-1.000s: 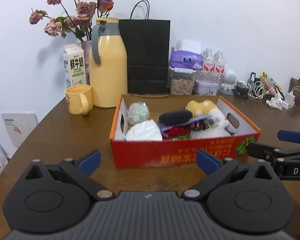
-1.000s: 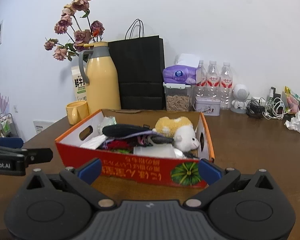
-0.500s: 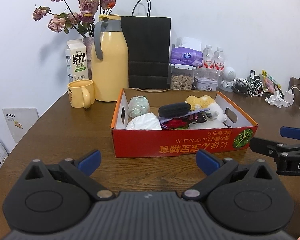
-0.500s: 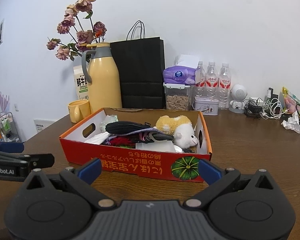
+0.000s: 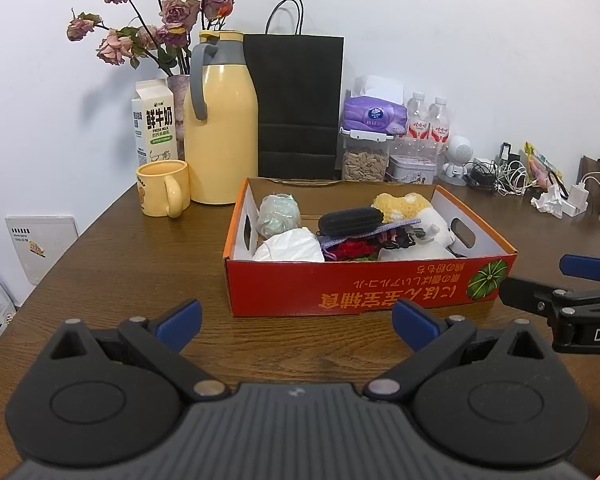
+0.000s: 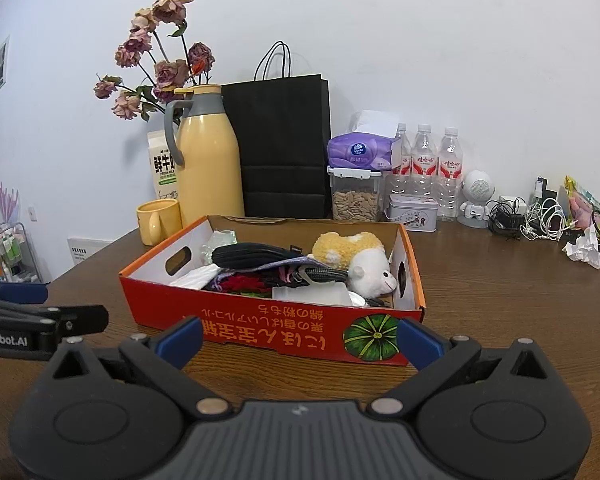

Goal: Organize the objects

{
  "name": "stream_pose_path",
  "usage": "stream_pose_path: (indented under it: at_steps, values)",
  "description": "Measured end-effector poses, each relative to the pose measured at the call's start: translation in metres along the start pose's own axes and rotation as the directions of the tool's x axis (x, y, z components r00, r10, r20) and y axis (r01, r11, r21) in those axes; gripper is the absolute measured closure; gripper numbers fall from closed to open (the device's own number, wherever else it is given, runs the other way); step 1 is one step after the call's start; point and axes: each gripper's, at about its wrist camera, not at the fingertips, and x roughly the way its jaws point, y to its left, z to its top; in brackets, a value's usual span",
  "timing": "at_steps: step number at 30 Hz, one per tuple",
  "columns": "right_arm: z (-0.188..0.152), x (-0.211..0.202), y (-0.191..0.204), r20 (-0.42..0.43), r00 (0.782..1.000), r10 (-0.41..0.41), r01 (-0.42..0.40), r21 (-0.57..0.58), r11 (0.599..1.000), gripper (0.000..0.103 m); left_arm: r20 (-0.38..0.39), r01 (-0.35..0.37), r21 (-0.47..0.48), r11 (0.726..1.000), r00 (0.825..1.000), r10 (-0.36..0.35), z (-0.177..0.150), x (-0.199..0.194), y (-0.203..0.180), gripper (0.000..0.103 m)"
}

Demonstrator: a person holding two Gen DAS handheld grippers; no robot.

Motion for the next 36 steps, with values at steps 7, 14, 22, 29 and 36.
stream_pose_path:
  at_steps: [7,14,22,29,36]
  values:
    - [0.0000,0.0000,0.0001,0.000,1.000,0.000,0.000,-0.001,1.000,0.000,0.001,0.000,0.001,1.000,1.000,0.000,0.0001,-0.0002,-0.0002,0.000]
    - [-0.0001,0.0002,0.0001,0.000,1.000,0.000,0.000,-0.001,1.000,0.000,0.002,0.001,0.003,1.000,1.000,-0.001,0.0003,-0.0003,-0.0012,0.000]
    - [-0.0001,0.0002,0.0004,0.000,1.000,0.000,0.000,-0.001,1.000,0.000,0.002,0.004,0.005,1.000,1.000,-0.004,-0.0004,-0.0003,-0.0027,0.000]
    - [0.0000,0.0003,0.0006,-0.001,1.000,0.000,0.000,-0.002,1.000,0.000,0.004,0.002,-0.003,1.000,1.000,-0.002,-0.0013,-0.0011,-0.0024,0.000]
    - [-0.0018,0.0012,0.0022,-0.004,1.000,0.001,-0.001,-0.002,1.000,0.000,0.011,-0.011,-0.019,1.000,1.000,0.011,-0.0022,-0.0023,0.0003,0.000]
